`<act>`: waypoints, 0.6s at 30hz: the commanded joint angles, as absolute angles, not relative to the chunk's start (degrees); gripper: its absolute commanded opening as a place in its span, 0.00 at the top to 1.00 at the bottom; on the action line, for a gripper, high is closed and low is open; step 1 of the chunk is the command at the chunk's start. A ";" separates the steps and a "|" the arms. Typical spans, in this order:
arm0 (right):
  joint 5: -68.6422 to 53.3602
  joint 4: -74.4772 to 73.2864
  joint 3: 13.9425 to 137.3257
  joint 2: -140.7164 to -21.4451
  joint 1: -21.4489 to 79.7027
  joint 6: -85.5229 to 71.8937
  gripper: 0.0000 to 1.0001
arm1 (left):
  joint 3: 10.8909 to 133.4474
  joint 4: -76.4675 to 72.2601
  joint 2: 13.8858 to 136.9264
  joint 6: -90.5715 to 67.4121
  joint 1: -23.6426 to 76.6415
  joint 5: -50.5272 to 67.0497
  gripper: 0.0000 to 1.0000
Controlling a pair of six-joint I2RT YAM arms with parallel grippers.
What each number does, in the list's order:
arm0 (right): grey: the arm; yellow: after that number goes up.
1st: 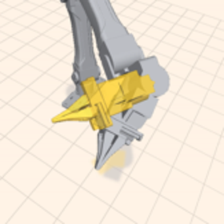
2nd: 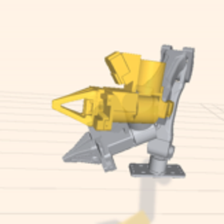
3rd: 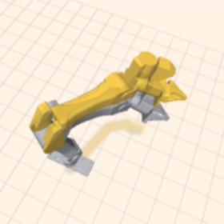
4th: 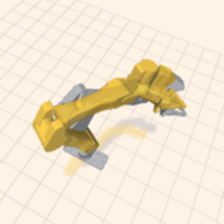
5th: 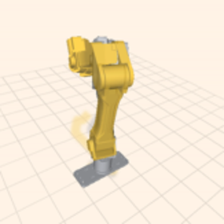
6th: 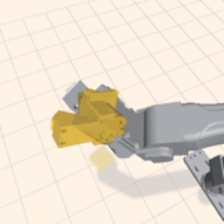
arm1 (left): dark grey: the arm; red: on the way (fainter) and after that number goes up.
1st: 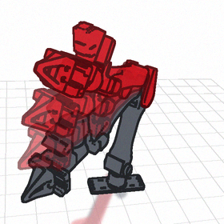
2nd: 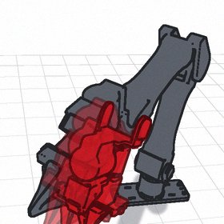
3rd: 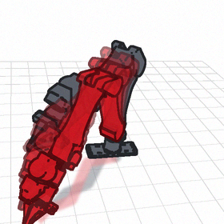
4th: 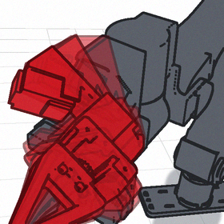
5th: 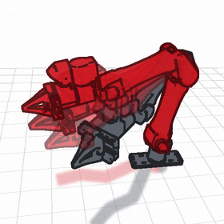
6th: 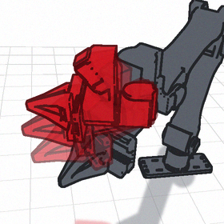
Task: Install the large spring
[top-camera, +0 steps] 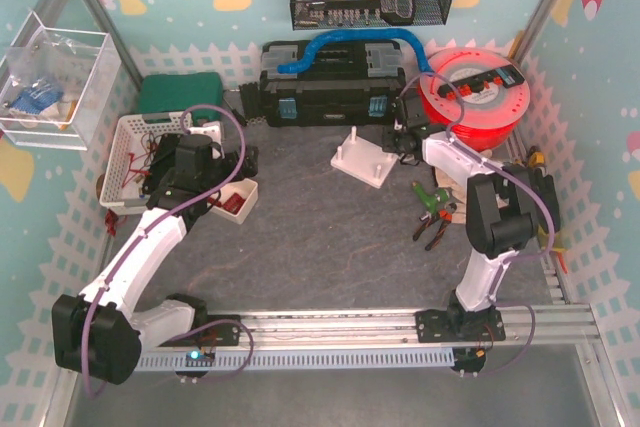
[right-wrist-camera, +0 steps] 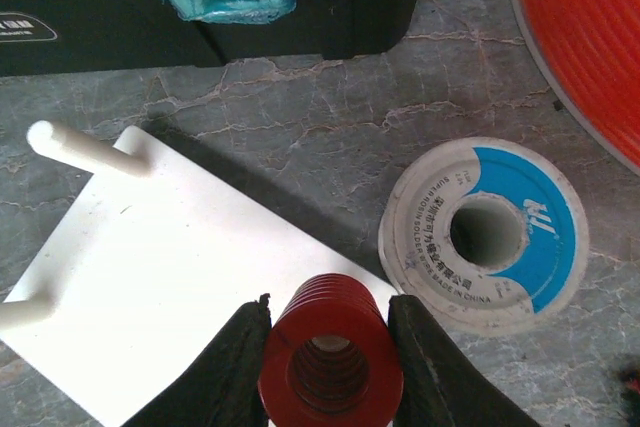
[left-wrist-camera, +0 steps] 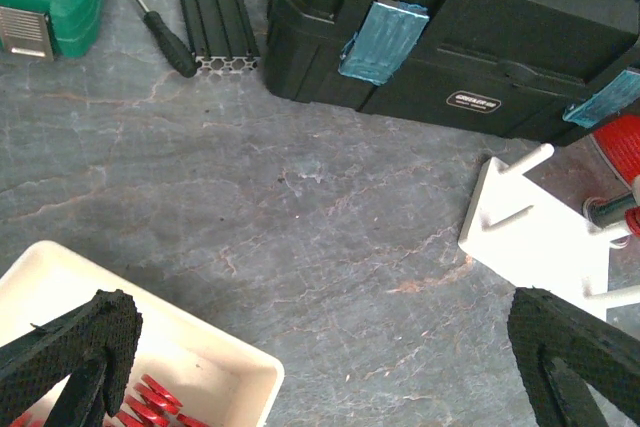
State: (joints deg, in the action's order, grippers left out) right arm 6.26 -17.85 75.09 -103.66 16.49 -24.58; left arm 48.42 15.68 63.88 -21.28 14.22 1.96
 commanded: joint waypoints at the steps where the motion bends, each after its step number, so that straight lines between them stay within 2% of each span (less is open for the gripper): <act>1: 5.86 -16.00 77.23 -107.37 16.18 -24.17 0.97 | 50.15 17.17 63.98 -21.52 14.33 2.75 0.01; 7: 4.58 -16.15 77.57 -110.98 16.23 -25.75 0.83 | 49.35 18.02 63.72 -22.30 14.33 2.57 0.01; 13: 5.98 -19.17 78.84 -109.51 16.18 -25.13 0.56 | 49.90 20.79 64.78 -24.69 14.00 0.53 0.01; 17: 6.84 -22.12 79.02 -105.45 16.18 -24.40 0.34 | 50.49 22.44 65.51 -24.83 13.85 -0.44 0.02; 18: 6.93 -22.93 78.89 -104.34 16.22 -24.31 0.31 | 50.64 23.05 65.86 -25.05 13.80 -0.64 0.02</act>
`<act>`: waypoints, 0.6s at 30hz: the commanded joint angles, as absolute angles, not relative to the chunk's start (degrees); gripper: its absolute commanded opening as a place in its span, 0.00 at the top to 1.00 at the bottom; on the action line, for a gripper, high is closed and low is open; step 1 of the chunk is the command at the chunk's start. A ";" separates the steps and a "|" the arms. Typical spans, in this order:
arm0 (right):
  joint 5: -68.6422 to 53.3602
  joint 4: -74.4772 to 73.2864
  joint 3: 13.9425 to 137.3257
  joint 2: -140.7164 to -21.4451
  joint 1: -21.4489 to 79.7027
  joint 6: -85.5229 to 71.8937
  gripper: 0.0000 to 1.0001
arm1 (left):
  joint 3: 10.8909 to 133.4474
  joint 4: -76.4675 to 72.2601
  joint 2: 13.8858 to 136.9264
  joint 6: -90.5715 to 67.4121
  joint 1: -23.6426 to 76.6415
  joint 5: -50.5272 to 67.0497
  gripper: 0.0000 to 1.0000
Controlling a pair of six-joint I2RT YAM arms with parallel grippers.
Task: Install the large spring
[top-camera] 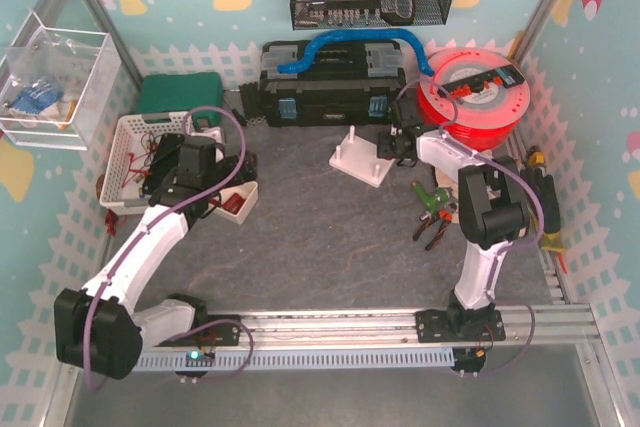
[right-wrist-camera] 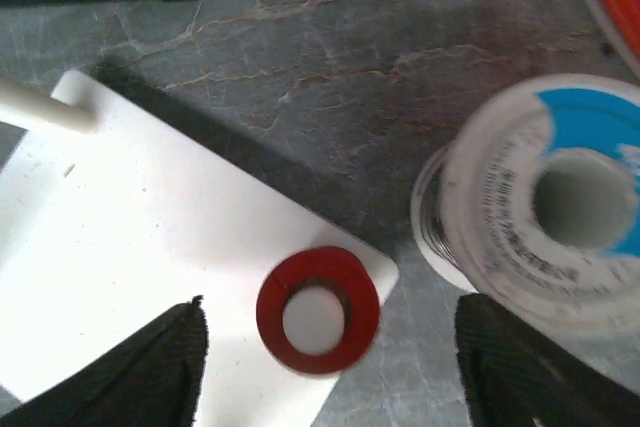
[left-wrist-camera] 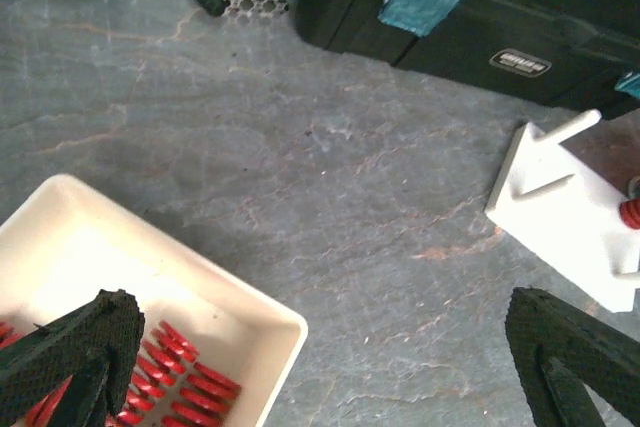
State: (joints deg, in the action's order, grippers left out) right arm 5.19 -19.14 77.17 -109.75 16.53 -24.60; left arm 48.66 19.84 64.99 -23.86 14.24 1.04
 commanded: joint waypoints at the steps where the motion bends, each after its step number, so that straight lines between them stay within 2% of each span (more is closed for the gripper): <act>1: 6.81 -23.54 78.66 -103.01 16.24 -24.20 0.29 | 50.93 23.80 66.22 -25.24 13.72 -0.65 0.02; 3: 5.82 -24.40 77.51 -100.07 16.20 -23.89 0.25 | 51.83 26.66 67.43 -25.88 13.48 -0.24 0.04; 5: 4.58 -25.31 76.10 -96.84 16.24 -23.86 0.22 | 52.81 29.06 69.36 -26.16 12.54 1.67 0.12; 9: 3.07 -26.50 72.06 -89.76 16.26 -24.50 0.15 | 55.16 33.81 75.06 -26.29 10.97 5.47 0.41; 11: 2.27 -26.71 69.69 -86.33 16.24 -24.53 0.12 | 55.90 35.07 77.13 -26.10 10.74 6.09 0.43; 14: 1.25 -26.91 66.87 -82.00 16.25 -23.75 0.10 | 57.69 37.84 79.44 -24.23 10.04 6.37 0.52; 18: 1.07 -27.83 64.73 -78.29 16.19 -23.25 0.09 | 59.35 39.64 80.74 -11.37 9.50 6.43 0.54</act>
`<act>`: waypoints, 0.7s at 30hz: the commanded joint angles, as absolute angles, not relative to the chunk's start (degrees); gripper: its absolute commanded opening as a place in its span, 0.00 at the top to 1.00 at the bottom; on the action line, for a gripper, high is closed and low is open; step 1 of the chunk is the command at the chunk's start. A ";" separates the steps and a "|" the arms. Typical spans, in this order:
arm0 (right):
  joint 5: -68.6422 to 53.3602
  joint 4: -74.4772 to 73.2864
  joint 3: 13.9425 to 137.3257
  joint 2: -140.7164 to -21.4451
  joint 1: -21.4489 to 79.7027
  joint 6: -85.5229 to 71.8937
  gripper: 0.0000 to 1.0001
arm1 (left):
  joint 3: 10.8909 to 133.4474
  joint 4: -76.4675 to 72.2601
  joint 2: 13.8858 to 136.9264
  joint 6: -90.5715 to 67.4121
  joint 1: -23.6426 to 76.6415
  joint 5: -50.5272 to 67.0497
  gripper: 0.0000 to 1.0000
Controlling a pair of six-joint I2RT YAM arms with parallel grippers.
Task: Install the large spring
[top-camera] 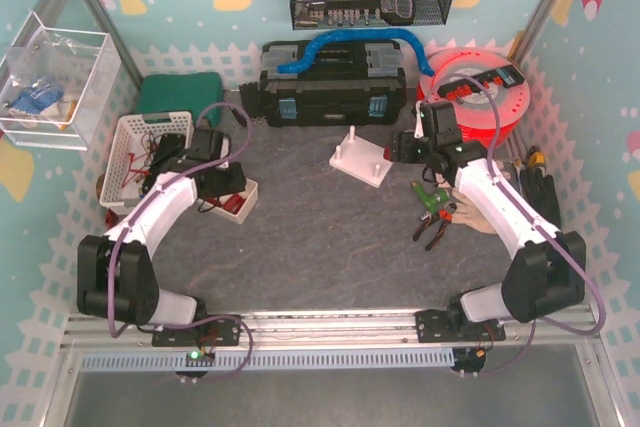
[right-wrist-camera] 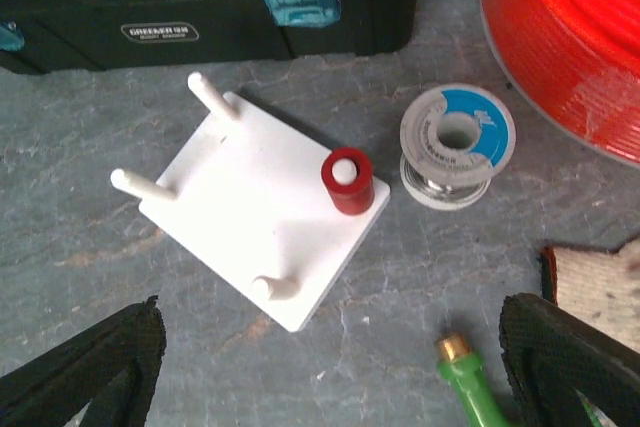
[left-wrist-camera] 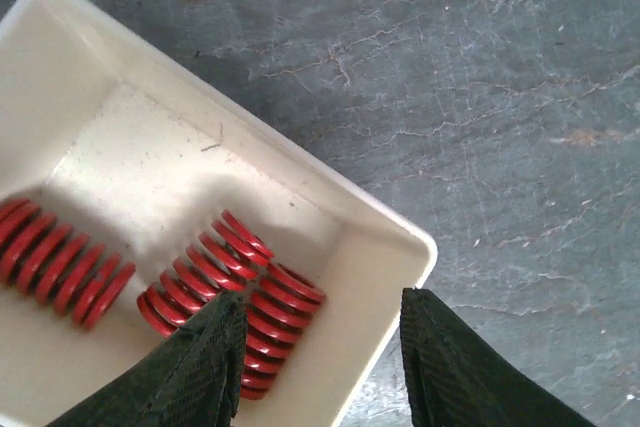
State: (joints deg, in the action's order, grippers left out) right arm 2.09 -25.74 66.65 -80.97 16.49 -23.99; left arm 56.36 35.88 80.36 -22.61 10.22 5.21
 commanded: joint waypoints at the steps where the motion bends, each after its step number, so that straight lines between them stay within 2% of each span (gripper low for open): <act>1: 0.57 -27.86 64.36 -77.46 16.20 -23.21 0.09 | 59.59 39.68 81.22 -6.84 9.49 7.06 0.56; 4: -0.60 -27.92 63.66 -76.21 16.25 -23.32 0.09 | 61.60 40.42 83.58 0.35 9.34 0.54 0.60; 11: -0.07 -30.85 66.45 -75.75 16.25 -21.87 0.10 | 62.92 40.52 88.98 10.52 7.59 -1.24 0.64; 21: 2.01 -32.08 66.78 -75.87 16.18 -22.05 0.10 | 58.10 39.79 89.45 17.71 7.29 4.38 0.59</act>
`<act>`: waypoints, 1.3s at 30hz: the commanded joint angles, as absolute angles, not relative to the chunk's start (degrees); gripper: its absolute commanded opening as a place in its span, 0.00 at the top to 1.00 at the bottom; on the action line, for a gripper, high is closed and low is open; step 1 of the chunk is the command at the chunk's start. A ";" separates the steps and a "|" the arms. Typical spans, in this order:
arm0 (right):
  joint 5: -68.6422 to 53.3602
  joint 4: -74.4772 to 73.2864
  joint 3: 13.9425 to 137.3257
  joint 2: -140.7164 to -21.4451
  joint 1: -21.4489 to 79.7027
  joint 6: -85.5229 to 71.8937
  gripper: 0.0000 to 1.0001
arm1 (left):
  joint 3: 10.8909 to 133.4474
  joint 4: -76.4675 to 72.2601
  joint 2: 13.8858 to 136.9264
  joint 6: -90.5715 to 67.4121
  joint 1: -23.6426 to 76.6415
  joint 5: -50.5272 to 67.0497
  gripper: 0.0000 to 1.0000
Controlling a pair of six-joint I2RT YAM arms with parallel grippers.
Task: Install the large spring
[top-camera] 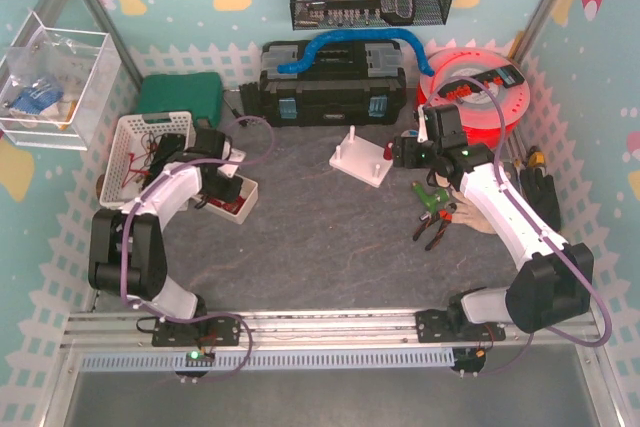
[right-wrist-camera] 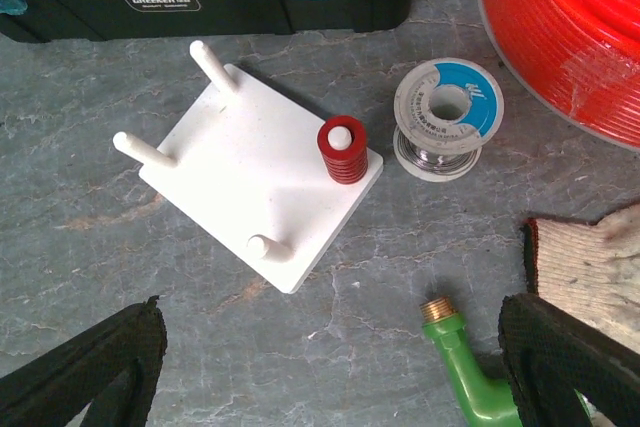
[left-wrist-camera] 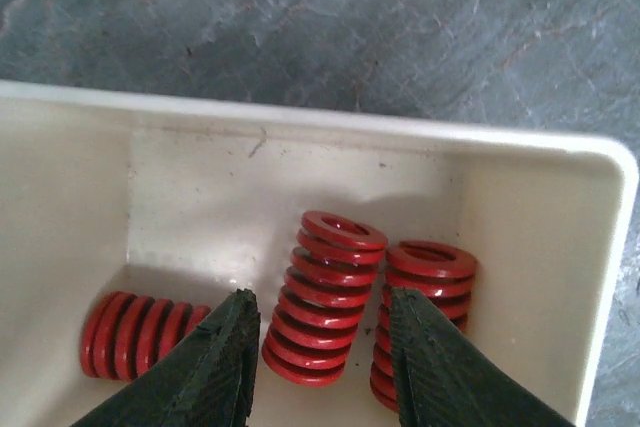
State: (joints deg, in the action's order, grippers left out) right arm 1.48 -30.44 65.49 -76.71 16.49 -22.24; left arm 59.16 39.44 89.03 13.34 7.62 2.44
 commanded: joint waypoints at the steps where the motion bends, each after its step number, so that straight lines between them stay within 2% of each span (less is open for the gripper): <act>1: 2.13 -32.08 66.60 -75.97 16.17 -22.25 0.10 | 58.03 39.71 89.72 17.87 7.29 4.38 0.59; 12: 3.04 -32.99 67.15 -75.90 16.20 -24.06 0.10 | 55.70 35.37 91.34 18.72 6.94 0.18 0.58; 25: 5.56 -36.25 66.74 -72.48 16.17 -26.02 0.10 | 57.87 32.47 97.51 17.61 6.94 1.78 0.58; 28: 5.78 -37.13 66.23 -71.07 16.16 -26.61 0.10 | 57.93 31.91 98.01 17.40 6.99 1.83 0.63; 34: 5.70 -37.40 64.95 -69.02 16.20 -27.73 0.10 | 58.40 31.73 97.05 16.69 6.86 2.72 0.84; 39: 4.47 -37.13 64.91 -68.49 16.25 -28.13 0.11 | 59.27 31.82 93.76 14.01 6.86 2.73 0.92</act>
State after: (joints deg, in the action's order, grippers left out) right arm 5.08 -36.10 65.47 -69.43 16.49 -27.03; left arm 56.73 32.69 97.17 16.25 7.09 1.74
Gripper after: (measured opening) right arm 0.894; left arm 0.297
